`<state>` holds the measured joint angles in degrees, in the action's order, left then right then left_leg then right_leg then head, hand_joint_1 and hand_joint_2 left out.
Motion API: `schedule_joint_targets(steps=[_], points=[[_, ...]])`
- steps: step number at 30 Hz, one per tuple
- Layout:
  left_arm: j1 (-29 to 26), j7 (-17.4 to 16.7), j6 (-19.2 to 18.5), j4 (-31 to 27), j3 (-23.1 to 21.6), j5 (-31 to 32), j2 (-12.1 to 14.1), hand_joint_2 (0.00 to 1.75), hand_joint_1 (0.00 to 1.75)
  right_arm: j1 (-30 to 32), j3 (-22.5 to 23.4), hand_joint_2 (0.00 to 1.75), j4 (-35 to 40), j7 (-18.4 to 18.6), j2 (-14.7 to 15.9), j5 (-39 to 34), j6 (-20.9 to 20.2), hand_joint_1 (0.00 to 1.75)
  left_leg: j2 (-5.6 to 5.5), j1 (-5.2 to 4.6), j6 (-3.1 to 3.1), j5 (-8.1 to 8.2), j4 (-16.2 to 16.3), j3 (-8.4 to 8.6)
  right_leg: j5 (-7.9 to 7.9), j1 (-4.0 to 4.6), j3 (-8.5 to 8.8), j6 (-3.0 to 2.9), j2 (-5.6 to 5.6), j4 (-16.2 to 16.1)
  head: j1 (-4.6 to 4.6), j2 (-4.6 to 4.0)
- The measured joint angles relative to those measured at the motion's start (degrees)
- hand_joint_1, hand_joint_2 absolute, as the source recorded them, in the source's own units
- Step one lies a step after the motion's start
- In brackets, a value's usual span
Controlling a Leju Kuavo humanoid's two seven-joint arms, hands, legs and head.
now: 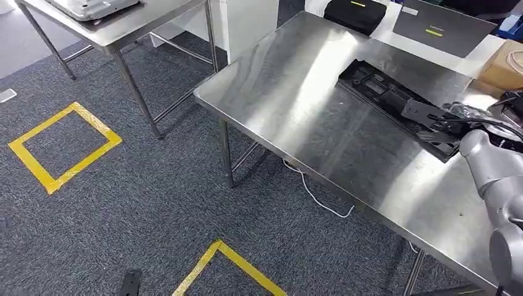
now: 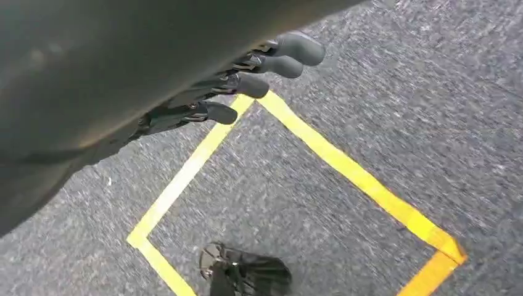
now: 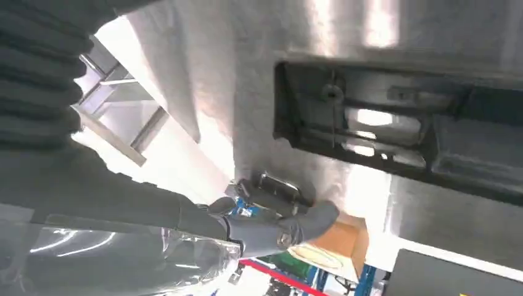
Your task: Take the parts from the cabinet and place them on the table.
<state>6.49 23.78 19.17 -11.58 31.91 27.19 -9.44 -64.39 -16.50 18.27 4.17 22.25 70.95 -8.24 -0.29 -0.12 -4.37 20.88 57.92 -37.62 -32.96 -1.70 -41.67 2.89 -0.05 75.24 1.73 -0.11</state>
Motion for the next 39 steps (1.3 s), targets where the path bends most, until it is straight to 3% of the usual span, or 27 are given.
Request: schedule_joint_targets(steps=[1,3,4,5,6,9,10,12,14,15,16,17,19,20,21,23,25,27,29,30,31,32,34,35,36,37,39], points=[[0.0,0.0,0.0,0.0,0.0,0.0,0.0,0.00,0.00,0.2,0.0,0.00,0.0,0.0,0.0,0.1,0.1,0.00,-0.01,-0.20,-0.01,-0.45,0.0,-0.59,0.75,0.18,0.99,0.36,0.00,-0.8,-0.02,0.00],[0.0,0.0,0.0,0.0,0.0,0.0,-0.1,0.00,0.00,0.2,0.0,0.00,0.0,0.3,-0.1,0.2,0.6,0.00,-0.04,-0.53,0.02,-1.46,0.0,-1.75,3.83,0.62,5.89,0.83,-0.02,-8.0,0.00,0.00],[0.0,0.0,0.0,0.0,0.0,0.0,-0.1,0.00,0.00,0.2,0.0,0.00,0.1,0.5,-0.2,0.5,1.2,0.00,-0.04,-0.64,0.12,-2.08,0.0,-2.29,4.97,0.86,9.87,0.37,-0.01,-14.0,0.00,0.00],[0.0,0.0,0.0,0.0,0.0,0.0,-0.2,0.00,0.00,0.1,0.0,0.00,0.2,0.7,-0.1,0.8,1.5,0.00,-0.01,-0.69,0.34,-2.52,0.0,-2.76,3.70,1.30,12.64,-0.62,-0.04,-18.2,0.07,0.00],[0.0,0.0,0.0,0.0,0.0,0.0,-0.2,0.00,0.00,0.3,0.0,0.00,0.6,1.0,-0.3,1.1,1.9,0.00,0.18,-0.62,0.75,-3.18,-0.2,-2.91,3.91,2.02,13.37,-0.91,-0.13,-19.6,0.37,0.00],[-0.2,0.0,0.0,0.0,0.1,0.0,-0.3,0.00,0.00,0.3,0.0,0.00,0.6,1.2,-0.3,1.3,2.2,0.00,0.01,-0.49,1.68,-5.13,-1.5,-2.84,5.74,2.48,12.30,-1.65,-0.10,-20.2,-0.22,0.00],[-0.2,0.1,0.1,0.0,0.2,0.0,-0.2,0.00,0.00,0.3,0.0,0.00,0.6,1.3,-0.5,1.4,2.4,0.00,-0.01,-0.38,2.06,-4.59,-1.5,-3.43,6.94,0.29,12.51,-2.23,-0.21,-21.2,-0.28,0.00],[-0.3,0.1,0.2,0.0,0.2,0.0,-0.2,0.00,0.00,0.3,0.0,0.00,0.7,1.7,-1.0,1.9,3.1,0.00,-0.02,0.06,2.79,2.02,4.0,-4.83,8.09,0.41,11.58,-3.27,-0.41,-21.4,0.11,0.00],[-0.3,0.3,0.2,0.0,0.5,-0.2,-0.2,0.00,0.00,0.2,0.0,0.00,0.7,2.1,-1.3,2.1,3.6,0.00,-0.01,0.76,3.70,7.46,13.6,-7.31,9.06,0.39,10.57,-3.34,-0.53,-21.4,0.09,0.00],[-0.3,0.3,0.2,0.0,0.6,-0.2,-0.1,0.00,0.00,0.3,0.0,0.00,0.7,2.2,-1.5,2.2,3.8,0.00,0.03,1.26,4.19,8.34,17.2,-7.86,9.33,0.28,10.20,-2.94,-0.53,-21.3,0.22,0.00],[-0.3,0.4,0.2,0.0,0.7,-0.2,-0.1,0.00,0.00,0.4,0.0,0.00,0.7,2.3,-1.6,2.2,3.9,0.00,0.04,1.81,4.65,7.80,18.4,-7.22,9.62,0.07,9.75,-2.52,-0.55,-21.2,0.13,0.00],[-0.3,0.4,0.2,0.0,0.8,-0.2,-0.1,0.00,0.00,0.4,0.0,0.00,0.7,2.3,-1.6,2.3,3.9,0.00,0.09,2.29,5.16,6.51,16.8,-5.39,9.83,-0.22,9.30,-2.20,-0.56,-20.9,0.22,0.00],[-0.3,0.5,0.2,0.0,0.9,-0.3,-0.1,0.00,0.00,0.2,0.0,0.00,0.7,2.3,-1.8,2.3,4.0,0.00,0.33,3.31,6.31,3.82,7.3,1.71,9.96,-0.92,8.37,-1.82,-0.57,-19.7,0.26,0.00],[-0.2,0.6,0.2,0.0,1.0,-0.3,-0.1,0.00,0.00,0.0,0.0,0.00,0.8,2.3,-1.8,2.3,4.0,0.00,0.26,3.56,7.16,5.23,3.3,3.95,9.96,-0.89,7.74,-1.69,-0.62,-19.1,0.22,0.00],[-0.2,0.6,0.2,0.0,1.0,-0.3,-0.1,0.00,0.00,-0.2,0.0,0.00,0.9,2.4,-1.6,2.3,4.1,0.00,-0.39,2.71,6.65,5.21,2.3,4.45,10.28,-0.42,6.73,-0.90,-0.57,-18.6,0.39,0.00],[-0.2,0.7,0.2,0.0,1.0,-0.3,-0.1,0.00,0.00,-0.1,0.0,0.00,0.9,2.4,-1.9,2.4,4.1,0.00,-0.22,2.08,5.74,4.78,2.6,3.20,11.13,-0.14,6.28,0.29,-0.49,-18.8,0.33,0.00],[-0.3,0.7,0.2,0.0,1.1,-0.4,0.0,0.00,0.00,0.4,0.0,0.00,0.8,2.5,-1.7,2.4,4.1,0.00,-0.15,1.49,3.86,3.72,1.6,2.63,11.91,-0.19,5.74,1.70,-0.65,-19.4,0.42,0.00],[-0.2,0.7,0.3,0.0,1.2,-0.3,0.0,0.00,0.00,0.6,0.0,0.00,0.8,3.0,-1.5,2.3,4.2,0.00,-0.07,1.41,1.74,2.35,1.0,1.68,7.32,-0.54,3.27,0.52,-0.56,-14.8,0.06,0.00],[-0.2,0.7,0.5,0.0,1.3,-0.3,0.0,0.00,0.00,0.6,0.3,0.00,0.8,3.3,-1.4,1.4,4.6,0.00,-0.06,1.10,1.08,1.43,1.0,0.36,2.31,-0.46,-0.09,-0.07,-0.33,-5.5,0.04,0.00],[-0.2,0.7,0.6,0.0,1.4,-0.2,0.0,0.00,0.00,0.7,0.7,0.00,0.8,3.3,-1.4,1.1,4.9,0.00,-0.03,0.96,0.96,0.85,1.0,-0.37,1.14,-0.08,-1.27,0.18,-0.13,-1.2,-0.18,0.00],[-0.2,0.8,0.7,0.0,1.4,-0.1,0.0,0.00,0.00,0.7,0.8,0.00,0.8,3.3,-1.5,0.9,5.1,0.00,-0.01,0.72,0.91,0.33,1.0,-0.97,1.50,0.13,-1.16,0.54,-0.08,0.2,-0.13,0.00],[-0.2,0.8,0.7,0.0,1.4,0.0,-0.1,0.00,0.00,0.7,0.9,0.00,0.8,3.2,-1.5,0.8,5.1,0.00,-0.02,0.56,0.88,-0.11,1.0,-1.49,2.62,0.33,0.27,0.82,-0.08,-1.0,-0.13,0.00],[-0.2,0.8,0.8,0.0,1.4,0.2,-0.1,0.00,0.00,0.6,1.3,0.00,0.8,2.8,-1.6,0.3,5.4,0.00,-0.03,0.24,0.93,-0.92,1.0,-2.28,5.37,1.14,6.24,0.60,-0.08,-9.2,-0.20,0.00],[-0.2,0.8,0.8,0.0,1.4,0.3,-0.1,0.00,0.00,0.4,1.6,0.00,0.8,2.3,-1.6,0.0,5.6,0.00,-0.03,0.16,1.02,-1.35,1.0,-2.48,5.57,1.75,10.30,-0.45,-0.09,-15.1,-0.09,0.00],[-0.2,0.8,0.7,0.0,1.4,0.3,-0.4,0.00,0.00,0.2,1.9,0.00,1.0,2.0,-1.6,-0.1,5.8,0.00,-0.04,-0.02,1.31,-1.66,1.1,-2.83,3.86,2.23,12.83,-1.61,-0.23,-18.7,-0.04,0.00],[-0.2,0.9,0.7,0.0,1.4,0.3,-0.4,0.00,0.00,0.2,2.1,0.00,1.1,1.6,-1.7,-0.2,6.1,0.00,0.04,0.17,1.76,-2.24,0.8,-2.79,4.25,2.48,12.63,-1.34,-0.44,-18.9,0.00,0.00],[-0.2,0.9,0.7,0.0,1.4,0.4,-0.5,0.00,0.00,-0.1,2.4,0.00,1.1,1.2,-1.6,-0.2,6.3,0.00,0.02,0.45,2.32,-2.85,0.5,-2.65,4.52,2.78,11.79,-1.83,-0.38,-19.3,-0.35,0.00]])
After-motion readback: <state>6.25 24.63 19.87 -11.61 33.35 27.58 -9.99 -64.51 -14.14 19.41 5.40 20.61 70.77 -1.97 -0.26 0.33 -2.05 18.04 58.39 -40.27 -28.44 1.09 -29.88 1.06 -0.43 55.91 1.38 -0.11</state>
